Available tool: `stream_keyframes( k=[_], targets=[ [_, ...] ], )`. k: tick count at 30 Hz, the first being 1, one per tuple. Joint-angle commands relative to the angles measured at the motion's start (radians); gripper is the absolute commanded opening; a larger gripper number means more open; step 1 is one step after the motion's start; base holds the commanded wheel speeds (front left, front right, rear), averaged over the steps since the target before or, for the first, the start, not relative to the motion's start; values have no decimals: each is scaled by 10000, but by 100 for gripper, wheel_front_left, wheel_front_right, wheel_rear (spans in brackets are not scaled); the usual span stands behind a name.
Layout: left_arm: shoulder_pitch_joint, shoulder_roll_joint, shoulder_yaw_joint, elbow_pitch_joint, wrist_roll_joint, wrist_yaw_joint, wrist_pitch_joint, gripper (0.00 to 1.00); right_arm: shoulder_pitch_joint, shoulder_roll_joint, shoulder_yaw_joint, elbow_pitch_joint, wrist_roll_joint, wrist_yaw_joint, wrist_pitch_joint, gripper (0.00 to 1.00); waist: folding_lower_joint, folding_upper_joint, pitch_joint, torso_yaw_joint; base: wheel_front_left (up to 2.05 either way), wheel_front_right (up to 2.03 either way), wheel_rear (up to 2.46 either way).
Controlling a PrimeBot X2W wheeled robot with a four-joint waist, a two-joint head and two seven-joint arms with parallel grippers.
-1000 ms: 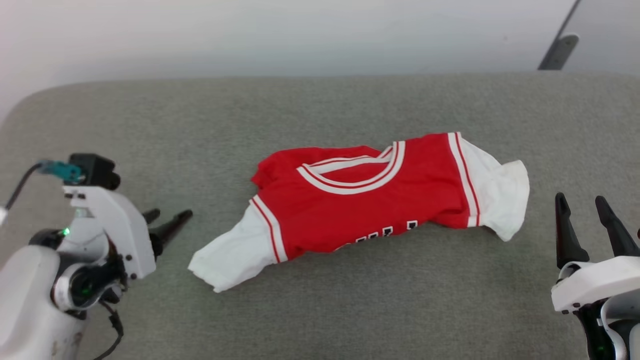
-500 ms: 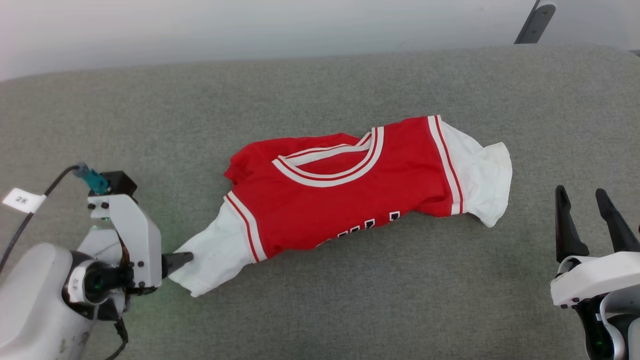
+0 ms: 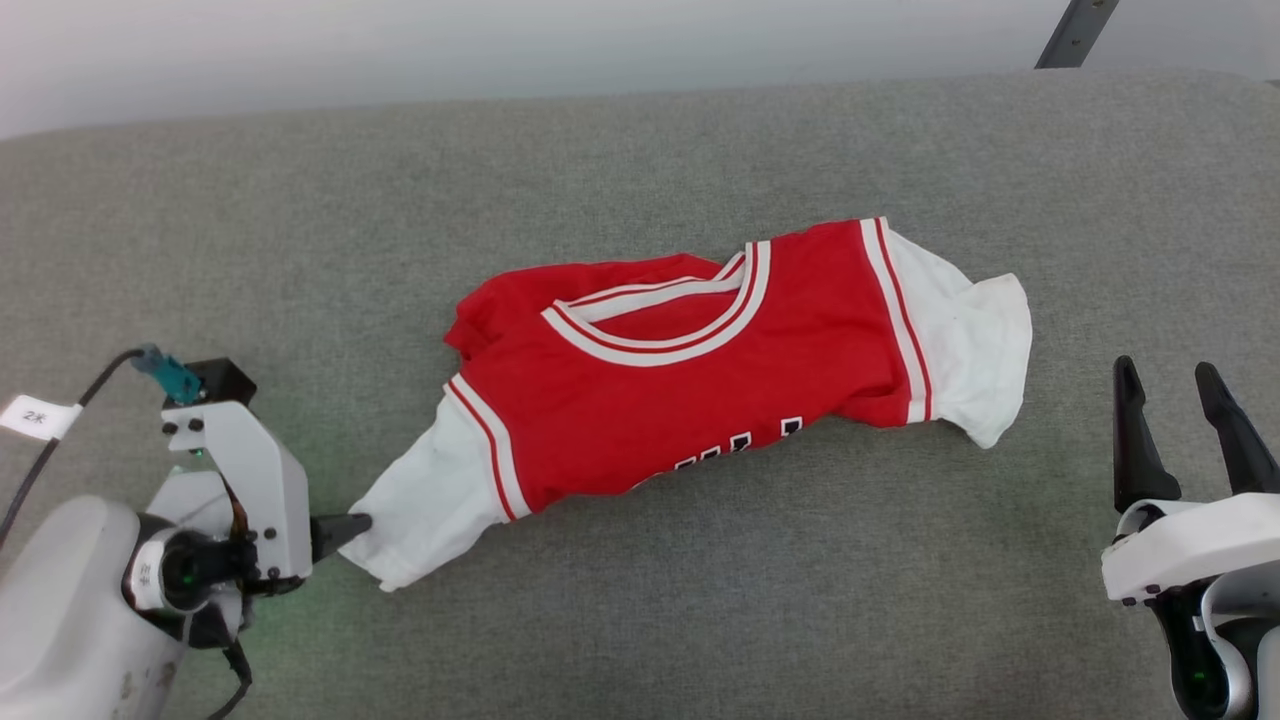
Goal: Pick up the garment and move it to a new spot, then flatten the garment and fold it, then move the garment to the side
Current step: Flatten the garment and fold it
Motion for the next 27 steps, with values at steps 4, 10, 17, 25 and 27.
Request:
stream_keyframes(
  k=[4,10,17,25,27],
  targets=[
    [34,-472,-157,751,-160,-115,-30,100,-172,26,-29,-44,13,-15,12,100,0,0,88,30,0,0,0],
    [8,-932,-227,1183,-551,-286,262,18,-218,29,-67,-64,-47,-15,73,100,0,0,137,90,0,0,0],
    [-122,-947,-255,1207,-623,-428,362,0,-429,8,-40,-44,-85,-15,234,100,0,0,105,195,0,0,0],
    [-355,-870,-289,919,-395,-479,38,0,-1297,-387,79,558,89,-15,1281,100,0,0,217,438,0,0,0],
    [-474,-915,-310,861,-359,-471,-39,0,-1717,-523,118,941,216,-15,1655,100,0,0,276,540,0,0,0]
  ],
)
